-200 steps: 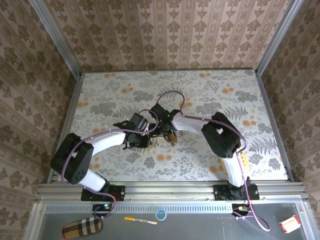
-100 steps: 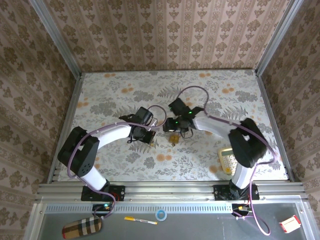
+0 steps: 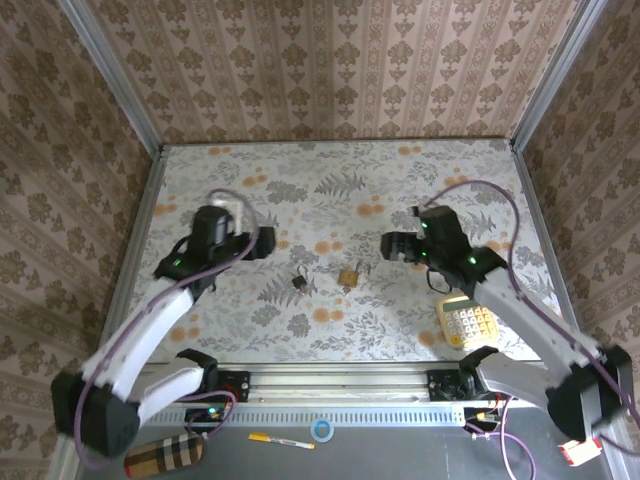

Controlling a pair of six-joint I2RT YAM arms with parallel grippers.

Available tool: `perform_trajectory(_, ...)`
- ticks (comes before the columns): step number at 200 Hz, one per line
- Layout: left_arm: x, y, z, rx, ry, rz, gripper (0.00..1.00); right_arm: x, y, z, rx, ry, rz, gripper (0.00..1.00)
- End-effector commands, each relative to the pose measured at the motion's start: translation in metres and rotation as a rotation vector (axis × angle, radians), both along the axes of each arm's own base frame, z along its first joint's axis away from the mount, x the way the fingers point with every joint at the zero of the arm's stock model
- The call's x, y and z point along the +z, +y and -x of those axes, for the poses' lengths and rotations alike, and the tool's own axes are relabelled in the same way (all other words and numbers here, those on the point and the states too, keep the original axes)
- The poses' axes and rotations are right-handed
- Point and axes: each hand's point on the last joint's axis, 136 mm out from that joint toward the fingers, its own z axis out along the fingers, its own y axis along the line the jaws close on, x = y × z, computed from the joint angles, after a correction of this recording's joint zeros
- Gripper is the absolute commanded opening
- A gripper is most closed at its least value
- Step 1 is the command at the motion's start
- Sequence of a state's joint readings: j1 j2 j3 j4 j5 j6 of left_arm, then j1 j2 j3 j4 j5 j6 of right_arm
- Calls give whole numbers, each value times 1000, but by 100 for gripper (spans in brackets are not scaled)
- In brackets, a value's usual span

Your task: Unlock with the key

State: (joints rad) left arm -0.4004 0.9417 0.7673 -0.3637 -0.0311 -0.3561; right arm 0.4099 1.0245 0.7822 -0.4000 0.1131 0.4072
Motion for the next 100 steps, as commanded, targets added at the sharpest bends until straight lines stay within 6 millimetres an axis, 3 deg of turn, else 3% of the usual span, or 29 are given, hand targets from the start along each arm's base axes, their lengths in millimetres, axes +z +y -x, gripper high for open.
perform_trajectory(1,-15,68,-6,319,-75,14,100,-5,-61,-9,-209,-159,177,100)
perform_trajectory(23,-17,136,-11,565,-159,-106,100,-7,-95,-17,-321,-273,293,100)
perform_trajectory(37,-15,160,-13,627,-215,-201,100,-8,-103,-25,-331,-338,366,100)
perform_trajectory(65,-15,175,-20,619,-386,-353,100,-15,-99,-45,-265,-478,405,100)
perform_trajectory(86,-28,173,-26,592,-460,-275,100,-33,-99,-53,-240,-553,321,100)
perform_trajectory(100,-37,171,-34,567,-519,-290,100,-32,-99,-59,-222,-584,362,100)
